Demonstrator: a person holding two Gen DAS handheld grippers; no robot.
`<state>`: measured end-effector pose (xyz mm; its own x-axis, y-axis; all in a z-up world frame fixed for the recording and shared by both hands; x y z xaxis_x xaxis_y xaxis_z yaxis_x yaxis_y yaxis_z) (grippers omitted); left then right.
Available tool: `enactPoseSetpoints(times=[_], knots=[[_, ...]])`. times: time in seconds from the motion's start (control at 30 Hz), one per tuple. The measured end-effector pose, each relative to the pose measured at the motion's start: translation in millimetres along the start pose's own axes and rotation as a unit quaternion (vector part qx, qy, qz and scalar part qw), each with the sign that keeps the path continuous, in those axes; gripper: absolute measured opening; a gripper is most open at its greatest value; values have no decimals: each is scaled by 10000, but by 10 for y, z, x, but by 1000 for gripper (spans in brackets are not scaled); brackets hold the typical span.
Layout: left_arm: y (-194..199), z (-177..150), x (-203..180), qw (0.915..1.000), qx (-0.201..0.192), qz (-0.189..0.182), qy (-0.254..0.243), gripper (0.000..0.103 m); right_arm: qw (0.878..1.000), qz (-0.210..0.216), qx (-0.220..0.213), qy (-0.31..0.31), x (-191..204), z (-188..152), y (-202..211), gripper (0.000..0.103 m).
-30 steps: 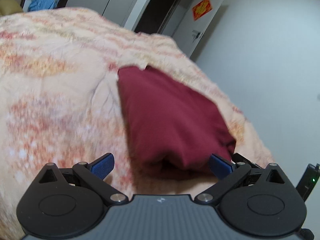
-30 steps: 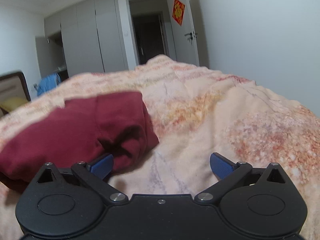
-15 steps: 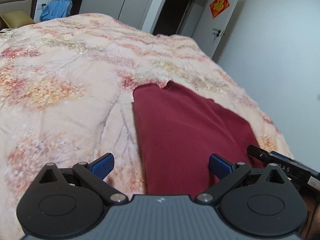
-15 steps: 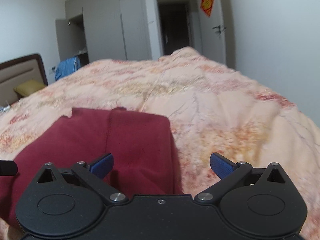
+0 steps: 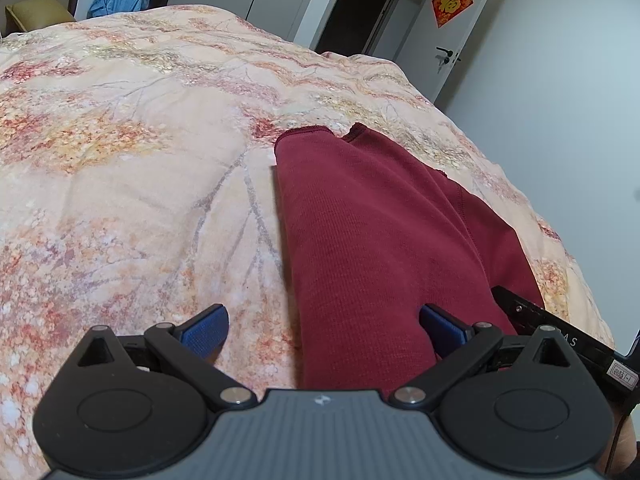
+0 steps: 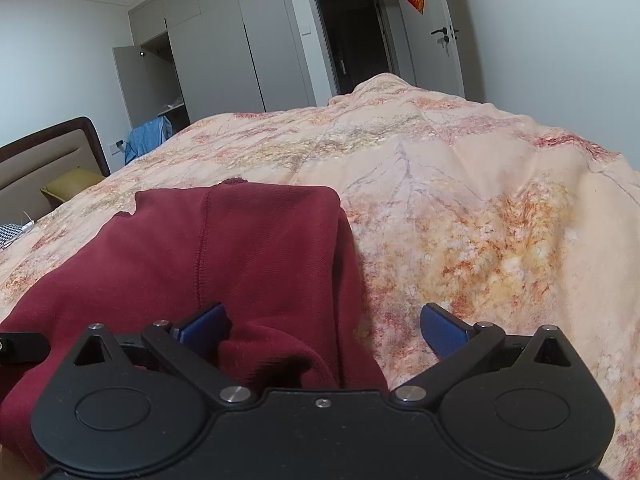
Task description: Fold small clothes
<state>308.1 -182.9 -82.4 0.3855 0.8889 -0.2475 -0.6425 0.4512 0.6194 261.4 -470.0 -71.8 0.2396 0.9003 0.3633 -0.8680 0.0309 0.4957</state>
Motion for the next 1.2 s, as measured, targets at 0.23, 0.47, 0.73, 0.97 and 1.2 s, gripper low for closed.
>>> enactPoseSetpoints(times=[0.23, 0.47, 0.73, 0.97, 1.2], knots=[[-4, 4, -7, 10000, -27, 22, -2, 103, 10000, 29, -23, -31, -7, -1, 6, 103], [-11, 116, 12, 9995, 243, -136, -131, 103, 10000, 46, -48, -45, -8, -9, 19, 103], [28, 312, -77, 9976, 166, 26, -671, 103, 9999, 58, -61, -56, -15, -14, 20, 103], [-231, 327, -97, 9948, 627, -48, -795, 103, 9999, 61, -67, -58, -16, -15, 21, 103], [-290, 264, -61, 9958, 668, -130, -616, 103, 9999, 71, -89, -66, -17, -8, 36, 103]])
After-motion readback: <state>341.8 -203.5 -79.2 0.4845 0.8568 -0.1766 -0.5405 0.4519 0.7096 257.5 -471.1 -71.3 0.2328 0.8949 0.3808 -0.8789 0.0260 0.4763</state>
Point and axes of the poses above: each gripper's, at about its wrist camera, not at the fingertips, and y roughly against the way its jaws point, x to its left, z to its top, the point moved 5 cm from there along -y, roughly the way its jaws point, and after that the axes turned 9 degrees about -y, right-handed, at the moved point
